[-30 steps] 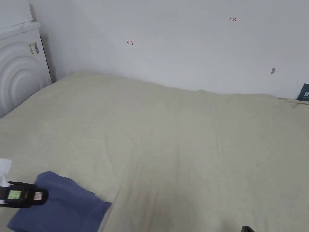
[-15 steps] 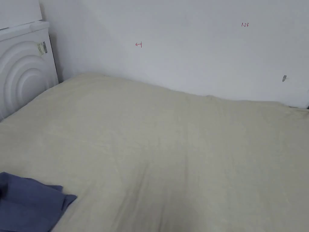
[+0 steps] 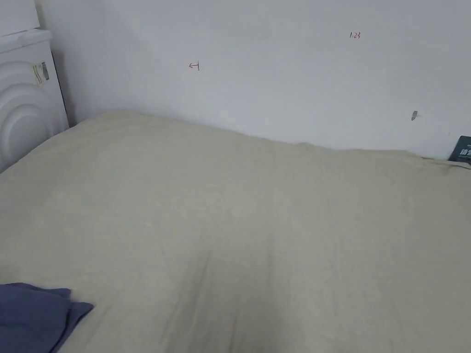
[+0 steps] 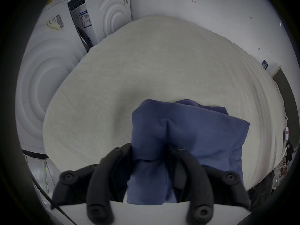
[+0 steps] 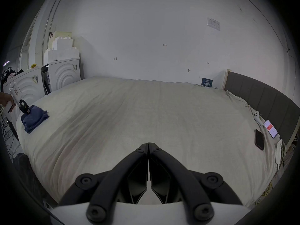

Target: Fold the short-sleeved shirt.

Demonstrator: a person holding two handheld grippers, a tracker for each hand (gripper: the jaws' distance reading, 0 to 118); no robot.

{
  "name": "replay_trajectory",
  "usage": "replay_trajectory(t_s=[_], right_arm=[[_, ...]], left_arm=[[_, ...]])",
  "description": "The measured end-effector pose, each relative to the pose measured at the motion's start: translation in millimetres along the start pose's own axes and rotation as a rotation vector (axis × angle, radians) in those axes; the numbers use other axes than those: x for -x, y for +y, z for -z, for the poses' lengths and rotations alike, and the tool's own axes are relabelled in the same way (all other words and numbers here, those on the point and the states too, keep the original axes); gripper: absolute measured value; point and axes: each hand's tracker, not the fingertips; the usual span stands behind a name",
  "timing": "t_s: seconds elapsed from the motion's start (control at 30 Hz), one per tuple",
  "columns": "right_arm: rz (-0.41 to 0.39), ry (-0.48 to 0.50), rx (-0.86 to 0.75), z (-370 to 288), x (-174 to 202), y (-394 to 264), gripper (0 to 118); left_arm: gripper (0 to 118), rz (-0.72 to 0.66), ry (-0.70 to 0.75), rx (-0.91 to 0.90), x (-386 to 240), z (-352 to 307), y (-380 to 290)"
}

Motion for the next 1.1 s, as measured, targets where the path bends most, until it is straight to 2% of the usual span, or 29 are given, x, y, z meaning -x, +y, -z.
replay_trajectory(t_s=[0.07, 0.17, 0.43, 0.5, 0.6, 0.63, 0.7, 0.73, 0.87, 1.0, 1.1], right_arm=[[0.006, 0.003, -0.006, 0, -1, 2, 0], [0.018, 0.005, -0.017, 0, -5, 4, 0], [0.042, -0.011, -0.054, 3, -15, 19, 0], [0.049, -0.02, -0.069, 4, -18, 25, 0], [0.064, -0.04, -0.093, 5, -23, 33, 0], [0.071, -0.046, -0.102, 6, -24, 36, 0], [0.087, -0.062, -0.118, 8, -28, 42, 0], [0.094, -0.071, -0.128, 8, -29, 45, 0], [0.112, -0.089, -0.163, 10, -32, 54, 0], [0.11, -0.102, -0.196, 12, -32, 61, 0], [0.108, -0.11, -0.217, 12, -33, 62, 0]], left_arm=[[59, 0.001, 0.028, -0.05, -2, -10, -2], [59, 0.006, 0.028, -0.198, -18, -32, -7], [56, 0.095, 0.004, -0.598, -135, -88, -48], [47, 0.148, -0.008, -0.642, -169, -92, -60], [28, 0.166, -0.008, -0.721, -218, -98, -78], [23, 0.143, -0.011, -0.74, -232, -97, -82], [5, 0.111, -0.058, -0.776, -256, -101, -89], [0, 0.083, -0.079, -0.791, -269, -102, -93], [0, 0.114, -0.072, -0.849, -305, -93, -99], [0, 0.095, -0.147, -0.878, -330, -95, -98], [0, 0.11, -0.142, -0.906, -344, -99, -95]])
